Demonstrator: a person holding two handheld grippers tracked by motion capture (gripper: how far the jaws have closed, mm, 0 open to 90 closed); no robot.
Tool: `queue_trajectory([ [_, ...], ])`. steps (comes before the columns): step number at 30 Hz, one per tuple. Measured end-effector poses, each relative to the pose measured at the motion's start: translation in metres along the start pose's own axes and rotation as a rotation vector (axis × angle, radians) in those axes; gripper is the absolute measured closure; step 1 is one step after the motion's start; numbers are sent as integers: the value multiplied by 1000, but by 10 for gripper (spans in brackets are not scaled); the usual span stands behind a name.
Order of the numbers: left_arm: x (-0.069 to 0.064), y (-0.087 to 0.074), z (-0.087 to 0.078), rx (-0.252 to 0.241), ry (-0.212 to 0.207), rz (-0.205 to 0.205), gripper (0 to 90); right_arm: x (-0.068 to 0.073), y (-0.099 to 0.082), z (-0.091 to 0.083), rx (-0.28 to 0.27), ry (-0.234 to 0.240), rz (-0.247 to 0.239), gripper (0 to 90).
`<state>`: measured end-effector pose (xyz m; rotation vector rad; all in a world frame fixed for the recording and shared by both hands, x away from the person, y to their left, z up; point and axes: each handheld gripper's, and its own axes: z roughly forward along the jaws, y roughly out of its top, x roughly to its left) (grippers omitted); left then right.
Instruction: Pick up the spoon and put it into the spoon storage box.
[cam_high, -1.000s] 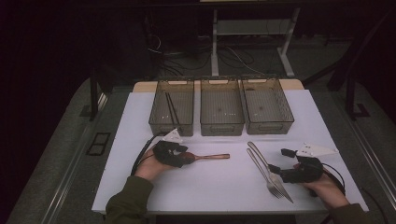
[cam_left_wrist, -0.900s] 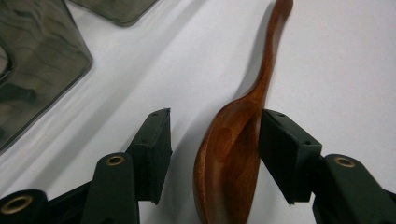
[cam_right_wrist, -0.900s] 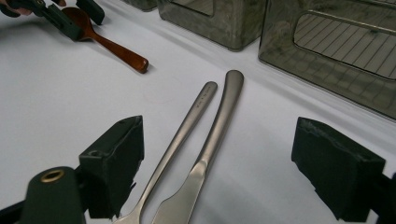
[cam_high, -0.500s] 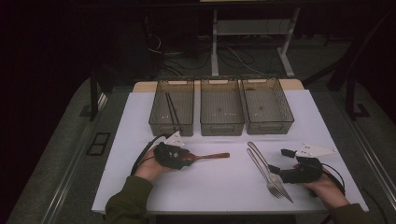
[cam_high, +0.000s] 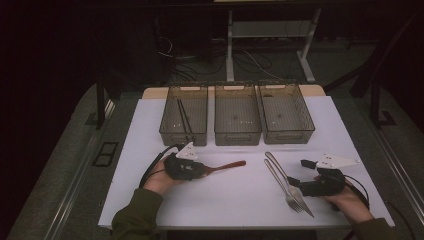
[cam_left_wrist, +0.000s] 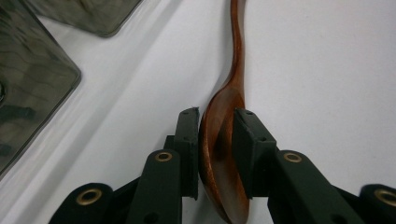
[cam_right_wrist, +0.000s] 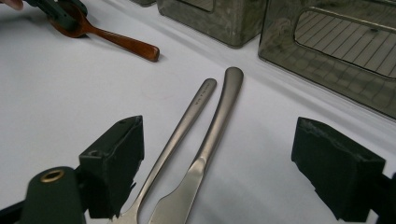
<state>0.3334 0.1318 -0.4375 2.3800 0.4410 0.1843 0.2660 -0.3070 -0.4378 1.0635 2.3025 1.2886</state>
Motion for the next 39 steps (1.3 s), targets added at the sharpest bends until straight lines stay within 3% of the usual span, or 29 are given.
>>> queue_trajectory([
  [6,-2,1,-4,-13,-13,10,796,0,0,0,-1,0,-1,164],
  [12,-2,3,-4,-13,-11,11,806,0,0,0,-3,-1,-3,164],
  [19,-3,4,-3,-17,-21,-18,807,0,0,0,-7,-1,-12,164],
  [27,-7,11,-11,-59,8,-7,807,0,0,0,-8,-2,-13,164],
  [32,-9,17,-17,-105,36,-22,807,0,0,0,-8,-3,-12,164],
  [39,-7,23,-25,-132,61,-62,806,1,0,1,-6,-2,-11,164],
])
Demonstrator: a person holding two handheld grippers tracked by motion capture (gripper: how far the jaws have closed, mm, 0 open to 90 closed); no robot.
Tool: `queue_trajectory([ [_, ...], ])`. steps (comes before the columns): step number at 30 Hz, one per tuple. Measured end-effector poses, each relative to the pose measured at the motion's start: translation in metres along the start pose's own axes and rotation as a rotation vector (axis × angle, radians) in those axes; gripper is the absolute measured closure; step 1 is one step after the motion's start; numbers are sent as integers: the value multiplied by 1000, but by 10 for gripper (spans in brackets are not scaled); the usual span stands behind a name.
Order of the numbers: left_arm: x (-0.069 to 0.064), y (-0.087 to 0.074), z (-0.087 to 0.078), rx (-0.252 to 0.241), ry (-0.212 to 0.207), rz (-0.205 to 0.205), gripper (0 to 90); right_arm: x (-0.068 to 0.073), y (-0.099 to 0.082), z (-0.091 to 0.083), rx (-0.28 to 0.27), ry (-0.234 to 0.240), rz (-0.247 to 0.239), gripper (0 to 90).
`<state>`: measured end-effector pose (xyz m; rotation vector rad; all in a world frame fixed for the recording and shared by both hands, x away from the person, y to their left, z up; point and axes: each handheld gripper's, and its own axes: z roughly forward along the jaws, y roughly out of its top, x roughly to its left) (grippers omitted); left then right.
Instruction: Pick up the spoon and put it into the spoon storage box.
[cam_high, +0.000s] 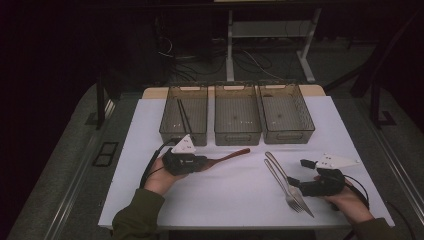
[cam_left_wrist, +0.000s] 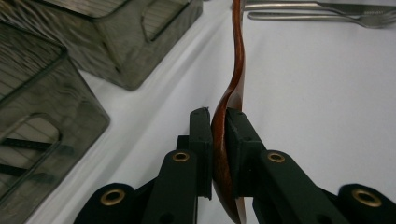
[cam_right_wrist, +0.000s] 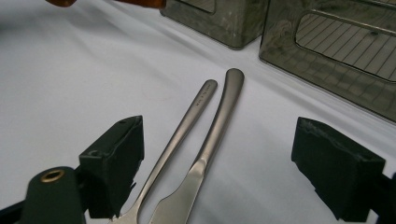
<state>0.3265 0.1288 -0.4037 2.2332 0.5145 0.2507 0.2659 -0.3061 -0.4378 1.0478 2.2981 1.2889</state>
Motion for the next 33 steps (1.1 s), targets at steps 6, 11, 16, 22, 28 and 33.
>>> queue_trajectory([
  [6,5,9,-4,-33,8,-43,806,0,0,0,-2,-3,0,164],
  [11,9,19,-5,-43,26,-54,807,0,0,0,-3,-3,4,164],
  [16,17,29,-2,-32,41,-63,806,0,0,0,-4,-6,4,164],
  [22,28,42,2,-26,64,-79,807,-1,0,0,-7,-6,7,164],
  [28,40,56,2,-46,90,-107,806,-1,0,0,-6,-5,11,164],
  [33,48,69,5,-51,119,-128,806,-1,0,0,-8,-7,9,164],
])
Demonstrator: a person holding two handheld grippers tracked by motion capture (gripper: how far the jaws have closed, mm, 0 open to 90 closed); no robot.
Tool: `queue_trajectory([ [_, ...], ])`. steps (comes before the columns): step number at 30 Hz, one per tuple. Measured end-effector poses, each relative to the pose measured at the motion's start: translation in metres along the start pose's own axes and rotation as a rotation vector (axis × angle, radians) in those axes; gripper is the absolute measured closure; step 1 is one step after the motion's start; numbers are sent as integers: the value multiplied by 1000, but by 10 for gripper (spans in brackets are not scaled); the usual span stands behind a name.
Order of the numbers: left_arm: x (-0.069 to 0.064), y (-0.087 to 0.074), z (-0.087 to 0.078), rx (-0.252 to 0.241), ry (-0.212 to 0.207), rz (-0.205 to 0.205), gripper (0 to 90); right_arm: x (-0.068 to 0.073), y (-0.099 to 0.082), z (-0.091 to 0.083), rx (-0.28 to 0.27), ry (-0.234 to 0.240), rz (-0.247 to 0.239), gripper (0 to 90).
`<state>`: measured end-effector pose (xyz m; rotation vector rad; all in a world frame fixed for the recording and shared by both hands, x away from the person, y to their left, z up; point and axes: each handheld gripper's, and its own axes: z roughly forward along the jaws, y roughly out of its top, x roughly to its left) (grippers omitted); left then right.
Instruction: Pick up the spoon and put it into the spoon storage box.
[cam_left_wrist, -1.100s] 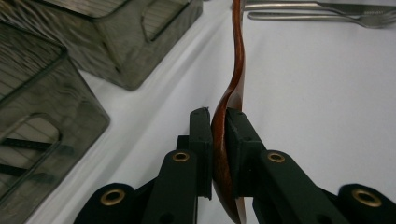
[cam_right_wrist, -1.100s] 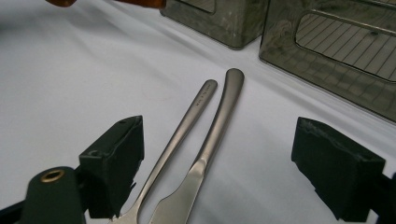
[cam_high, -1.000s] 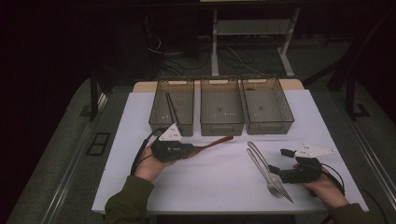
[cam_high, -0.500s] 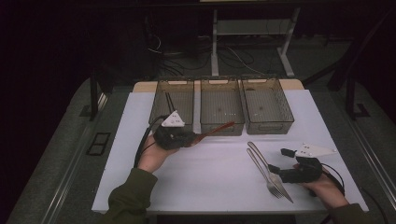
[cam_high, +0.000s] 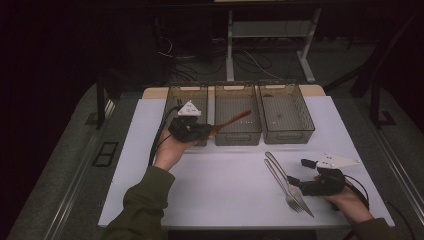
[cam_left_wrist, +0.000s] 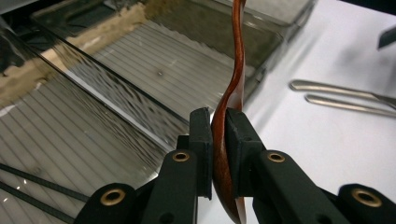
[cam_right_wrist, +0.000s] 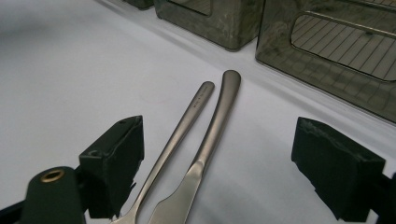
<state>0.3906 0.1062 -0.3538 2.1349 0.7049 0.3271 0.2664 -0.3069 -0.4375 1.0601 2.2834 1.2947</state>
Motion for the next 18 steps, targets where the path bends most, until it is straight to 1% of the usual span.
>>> queue_trajectory([
  [1,1,3,2,-3,3,-6,807,0,0,0,-1,-1,2,164],
  [2,3,6,3,6,11,1,806,0,0,0,-1,-1,2,164],
  [3,3,8,5,-5,16,-17,806,0,0,0,-2,-1,4,164],
  [4,4,9,6,-6,20,-19,806,0,0,0,-2,-1,4,164],
  [5,5,12,9,-11,27,-34,806,0,0,0,-2,0,4,164],
  [7,8,16,13,-5,30,-23,806,0,0,0,-2,-1,5,164],
  [9,9,19,18,-1,42,-34,806,0,0,-1,-2,-1,5,164],
  [12,11,23,26,-21,48,-45,806,0,0,-1,-2,-1,5,164],
  [13,13,24,28,-18,50,-39,806,0,0,-1,-2,-1,5,164],
  [14,13,26,30,-23,56,-48,806,0,0,-1,-2,-1,6,164],
  [16,16,28,35,-15,66,-44,806,0,0,-1,-2,0,5,164],
  [18,17,31,41,-17,73,-55,806,0,0,-1,-2,0,6,164],
])
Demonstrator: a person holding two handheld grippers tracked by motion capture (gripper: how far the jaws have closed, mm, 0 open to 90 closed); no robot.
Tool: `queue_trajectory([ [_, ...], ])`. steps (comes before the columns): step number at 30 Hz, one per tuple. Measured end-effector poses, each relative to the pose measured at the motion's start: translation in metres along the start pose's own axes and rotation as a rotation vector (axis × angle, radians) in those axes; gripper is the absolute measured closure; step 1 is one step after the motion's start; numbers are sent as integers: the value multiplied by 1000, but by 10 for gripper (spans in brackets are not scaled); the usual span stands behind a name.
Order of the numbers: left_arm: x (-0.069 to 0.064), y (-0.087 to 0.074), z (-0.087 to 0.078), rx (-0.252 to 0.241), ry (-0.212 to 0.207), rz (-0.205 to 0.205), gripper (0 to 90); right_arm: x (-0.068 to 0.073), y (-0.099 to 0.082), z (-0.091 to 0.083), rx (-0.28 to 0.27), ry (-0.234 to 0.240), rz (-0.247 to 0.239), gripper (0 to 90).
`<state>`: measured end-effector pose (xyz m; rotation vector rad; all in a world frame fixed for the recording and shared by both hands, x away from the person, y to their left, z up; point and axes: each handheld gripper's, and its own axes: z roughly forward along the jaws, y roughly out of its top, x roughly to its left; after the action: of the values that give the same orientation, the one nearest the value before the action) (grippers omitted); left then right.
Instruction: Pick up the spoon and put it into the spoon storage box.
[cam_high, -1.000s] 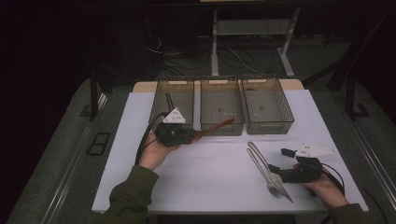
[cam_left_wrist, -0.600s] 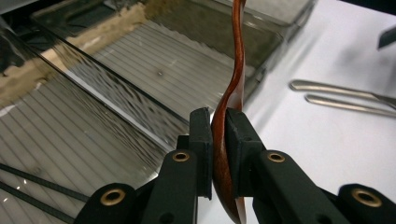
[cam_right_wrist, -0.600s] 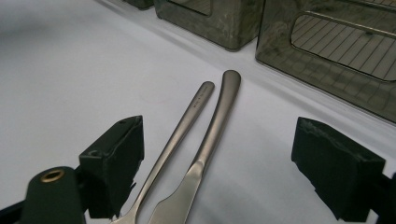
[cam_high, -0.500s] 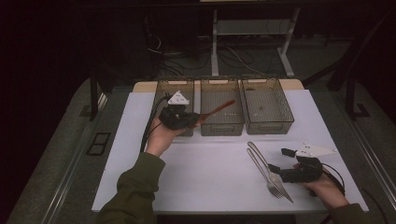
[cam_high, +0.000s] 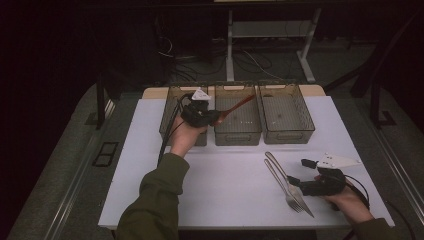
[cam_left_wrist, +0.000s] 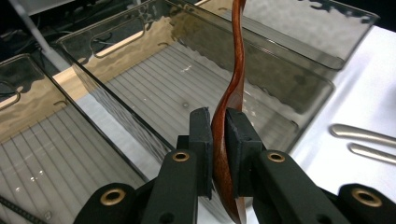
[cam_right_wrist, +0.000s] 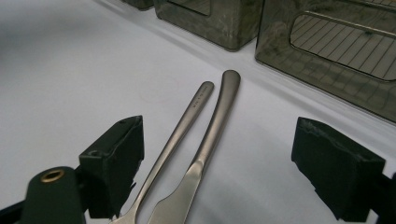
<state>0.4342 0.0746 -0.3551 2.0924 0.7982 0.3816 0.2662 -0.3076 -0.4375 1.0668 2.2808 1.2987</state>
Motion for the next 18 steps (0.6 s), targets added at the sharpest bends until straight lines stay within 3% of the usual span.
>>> queue_trajectory([
  [18,-1,10,44,84,63,-14,805,0,0,-2,-5,3,-4,164],
])
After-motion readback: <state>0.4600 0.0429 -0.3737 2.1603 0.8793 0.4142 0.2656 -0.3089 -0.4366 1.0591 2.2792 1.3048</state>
